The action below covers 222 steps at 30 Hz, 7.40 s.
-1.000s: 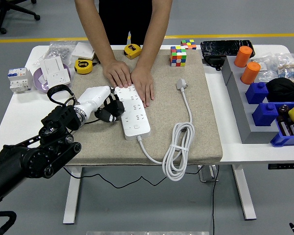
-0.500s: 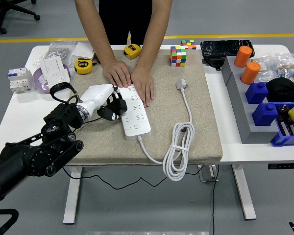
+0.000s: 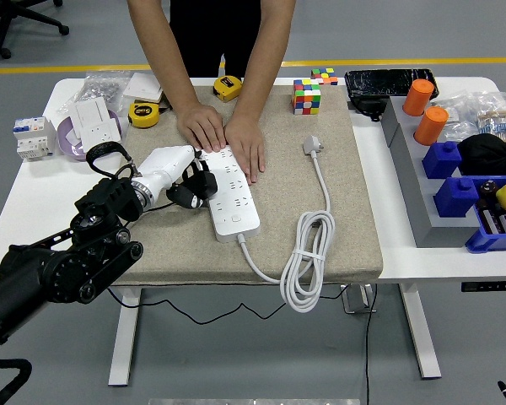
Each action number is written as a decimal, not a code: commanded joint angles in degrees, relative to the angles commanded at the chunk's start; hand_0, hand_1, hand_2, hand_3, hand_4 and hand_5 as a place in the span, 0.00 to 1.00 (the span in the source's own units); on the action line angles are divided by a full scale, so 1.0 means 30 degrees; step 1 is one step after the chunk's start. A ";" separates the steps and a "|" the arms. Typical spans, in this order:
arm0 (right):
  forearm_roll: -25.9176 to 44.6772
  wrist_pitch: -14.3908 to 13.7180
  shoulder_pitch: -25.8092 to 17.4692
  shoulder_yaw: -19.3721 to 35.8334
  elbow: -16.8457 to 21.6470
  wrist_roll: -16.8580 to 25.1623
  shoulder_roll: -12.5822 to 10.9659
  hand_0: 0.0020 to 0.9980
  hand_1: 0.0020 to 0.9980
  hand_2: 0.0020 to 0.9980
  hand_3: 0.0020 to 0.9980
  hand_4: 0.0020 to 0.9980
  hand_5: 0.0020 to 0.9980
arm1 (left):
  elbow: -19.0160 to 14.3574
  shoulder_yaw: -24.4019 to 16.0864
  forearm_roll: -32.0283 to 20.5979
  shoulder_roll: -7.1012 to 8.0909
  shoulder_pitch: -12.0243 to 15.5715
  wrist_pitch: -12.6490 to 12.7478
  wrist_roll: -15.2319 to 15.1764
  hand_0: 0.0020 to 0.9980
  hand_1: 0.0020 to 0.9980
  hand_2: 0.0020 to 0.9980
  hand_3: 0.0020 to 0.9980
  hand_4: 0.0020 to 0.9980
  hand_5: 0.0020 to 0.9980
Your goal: Pick up the plug,place it near the board,insert it into the board,press the button
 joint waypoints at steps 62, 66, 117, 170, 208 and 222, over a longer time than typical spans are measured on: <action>0.0009 -0.0177 0.0002 -0.0039 0.0000 0.0118 -0.0027 0.96 0.84 0.78 0.79 1.00 1.00 | 0.0033 0.0381 -0.0827 0.0089 -0.0266 -0.0339 -0.0385 0.65 0.72 0.76 0.64 1.00 0.19; 0.0044 -0.0179 0.0031 -0.0045 0.0000 0.0125 -0.0025 0.96 0.84 0.78 0.79 1.00 1.00 | 0.0105 0.0405 -0.0862 0.0060 -0.0347 -0.0340 -0.0377 0.65 0.72 0.76 0.64 1.00 0.19; -0.0251 -0.0186 -0.0285 0.0444 0.0000 0.0238 0.0172 0.96 0.84 0.78 0.78 1.00 1.00 | -1.3577 -0.7813 -0.6204 -0.0562 1.1859 0.2645 0.2224 0.97 1.00 1.00 1.00 1.00 1.00; -0.0116 0.0046 -0.0276 0.0179 0.0000 0.0111 0.0136 0.96 0.84 0.78 0.78 1.00 1.00 | -1.0063 -0.5475 -0.2118 -0.0876 0.9655 0.0342 0.3136 1.00 1.00 1.00 0.99 1.00 1.00; -0.0008 0.0027 -0.0138 0.0240 0.0000 0.0057 0.0124 0.96 0.84 0.77 0.79 1.00 1.00 | -0.9698 -0.4033 0.0370 -0.0833 0.7822 0.0025 0.3869 1.00 1.00 1.00 0.96 1.00 1.00; -0.0003 0.0035 -0.0182 0.0188 0.0000 0.0061 0.0091 0.96 0.84 0.77 0.79 1.00 1.00 | -0.9697 -0.3920 0.1301 -0.0760 0.7531 -0.0114 0.4089 1.00 1.00 1.00 0.96 1.00 1.00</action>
